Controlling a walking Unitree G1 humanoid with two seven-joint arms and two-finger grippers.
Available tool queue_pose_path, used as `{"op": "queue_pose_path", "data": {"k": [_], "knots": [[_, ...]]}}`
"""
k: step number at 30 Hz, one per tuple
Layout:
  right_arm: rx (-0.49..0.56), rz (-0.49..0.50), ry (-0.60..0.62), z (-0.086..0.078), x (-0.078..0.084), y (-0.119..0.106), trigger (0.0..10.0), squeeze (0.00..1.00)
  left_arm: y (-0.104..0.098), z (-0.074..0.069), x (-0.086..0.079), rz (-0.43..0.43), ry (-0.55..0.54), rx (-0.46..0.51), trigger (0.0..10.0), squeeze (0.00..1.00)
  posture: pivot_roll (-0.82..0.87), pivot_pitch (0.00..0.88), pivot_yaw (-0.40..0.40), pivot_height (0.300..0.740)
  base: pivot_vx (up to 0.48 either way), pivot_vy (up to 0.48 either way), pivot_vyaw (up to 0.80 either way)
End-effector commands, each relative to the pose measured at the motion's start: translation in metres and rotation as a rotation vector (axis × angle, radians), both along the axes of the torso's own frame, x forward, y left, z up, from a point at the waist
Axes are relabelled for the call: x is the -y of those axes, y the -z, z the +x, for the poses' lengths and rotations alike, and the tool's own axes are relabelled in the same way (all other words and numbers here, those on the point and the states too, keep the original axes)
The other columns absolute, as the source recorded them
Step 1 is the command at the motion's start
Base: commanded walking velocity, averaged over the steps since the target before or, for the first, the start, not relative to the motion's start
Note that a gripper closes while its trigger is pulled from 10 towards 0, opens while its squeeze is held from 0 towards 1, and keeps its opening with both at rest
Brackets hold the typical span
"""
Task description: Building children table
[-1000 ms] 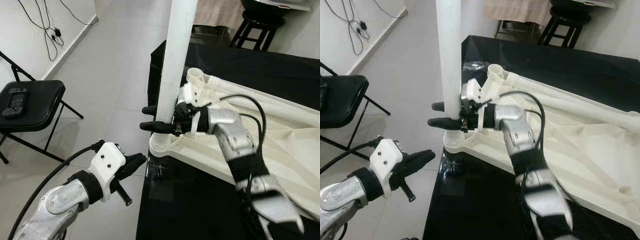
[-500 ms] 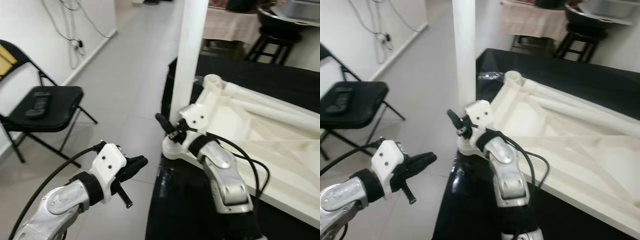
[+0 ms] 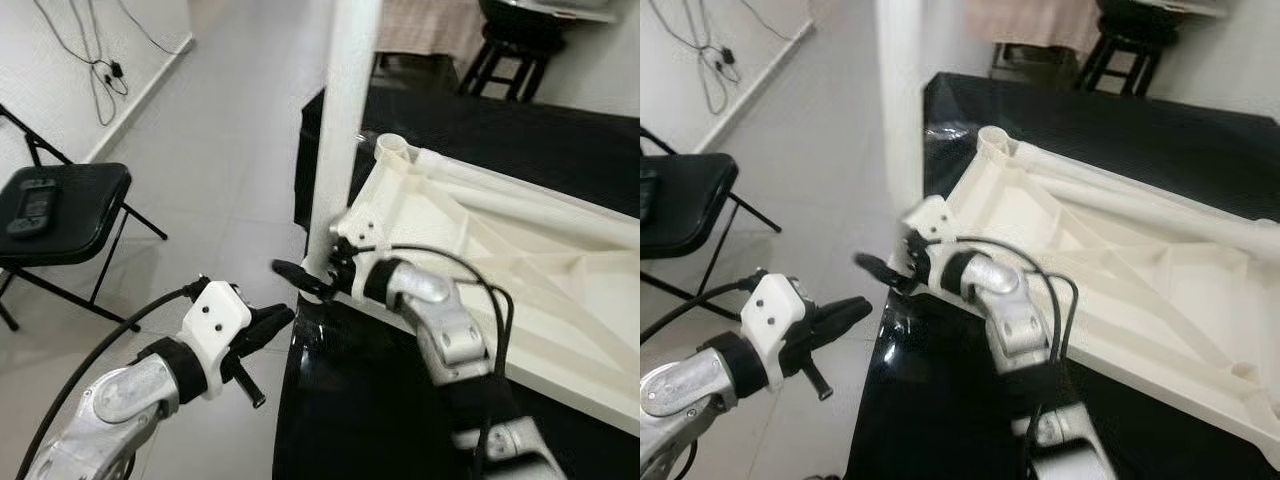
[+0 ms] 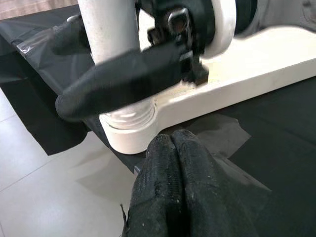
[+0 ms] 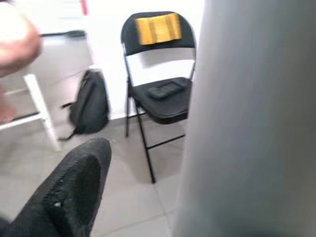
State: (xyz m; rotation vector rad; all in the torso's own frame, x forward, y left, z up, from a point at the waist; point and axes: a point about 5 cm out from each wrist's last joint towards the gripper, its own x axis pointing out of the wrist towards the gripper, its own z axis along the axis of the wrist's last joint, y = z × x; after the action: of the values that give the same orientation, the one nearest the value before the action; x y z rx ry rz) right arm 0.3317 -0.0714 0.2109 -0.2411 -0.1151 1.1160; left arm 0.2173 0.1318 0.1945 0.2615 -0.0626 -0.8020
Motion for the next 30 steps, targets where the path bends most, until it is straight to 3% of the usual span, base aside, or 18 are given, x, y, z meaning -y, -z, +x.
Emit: {"op": "queue_pose_path", "data": {"k": [1,10,11,12,22,24,26,28,29,30], "knots": [[-0.018,-0.017,-0.087,-0.003,-0.006,0.007,10.0,0.0,0.002,-0.002,0.003,-0.002,0.004,-0.011,10.0,0.0,0.09,0.197,-0.117,0.74,0.0,0.0,0.0],[-0.017,-0.021,-0.135,0.011,-0.007,0.002,10.0,0.0,0.002,-0.002,0.003,0.001,-0.005,-0.006,10.0,0.0,0.11,0.193,-0.132,0.74,0.0,0.0,0.0],[-0.015,-0.026,-0.147,0.015,-0.006,-0.002,3.7,0.0,0.002,-0.003,0.004,-0.001,-0.006,-0.005,10.0,0.0,0.11,0.185,-0.138,0.74,0.0,0.0,0.0],[-0.018,-0.035,-0.155,0.021,-0.001,-0.006,0.0,0.0,0.003,-0.003,0.004,-0.003,-0.006,-0.006,10.0,0.0,0.12,0.182,-0.138,0.74,0.0,0.0,0.0],[-0.053,-0.091,-0.191,0.025,0.025,-0.001,0.0,0.0,0.003,-0.006,0.005,-0.006,-0.008,-0.01,10.0,0.0,0.1,0.198,-0.131,0.74,0.0,0.0,0.0],[-0.075,-0.134,-0.117,0.02,0.041,0.013,0.0,0.0,0.003,-0.007,0.005,-0.007,-0.004,-0.013,10.0,0.0,0.1,0.203,-0.138,0.74,0.0,0.0,0.0],[-0.082,-0.145,-0.088,0.019,0.045,0.018,0.0,0.0,0.003,-0.007,0.005,-0.007,-0.003,-0.014,10.0,0.0,0.1,0.203,-0.138,0.74,0.0,0.0,0.0],[-0.207,-0.089,0.253,0.008,0.051,0.053,0.0,0.0,0.004,-0.009,0.003,-0.002,-0.002,-0.019,10.0,0.0,0.09,0.206,-0.151,0.74,0.0,0.0,0.0],[-0.207,-0.089,0.253,0.008,0.051,0.053,0.0,0.0,0.004,-0.009,0.003,-0.002,-0.002,-0.019,10.0,0.0,0.09,0.206,-0.151,0.74,0.0,0.0,0.0],[-0.27,-0.032,0.564,-0.005,0.056,0.07,0.0,0.0,0.004,-0.009,0.001,-0.003,-0.005,-0.023,10.0,0.0,0.09,0.225,-0.132,0.74,0.0,0.0,0.0]]}}
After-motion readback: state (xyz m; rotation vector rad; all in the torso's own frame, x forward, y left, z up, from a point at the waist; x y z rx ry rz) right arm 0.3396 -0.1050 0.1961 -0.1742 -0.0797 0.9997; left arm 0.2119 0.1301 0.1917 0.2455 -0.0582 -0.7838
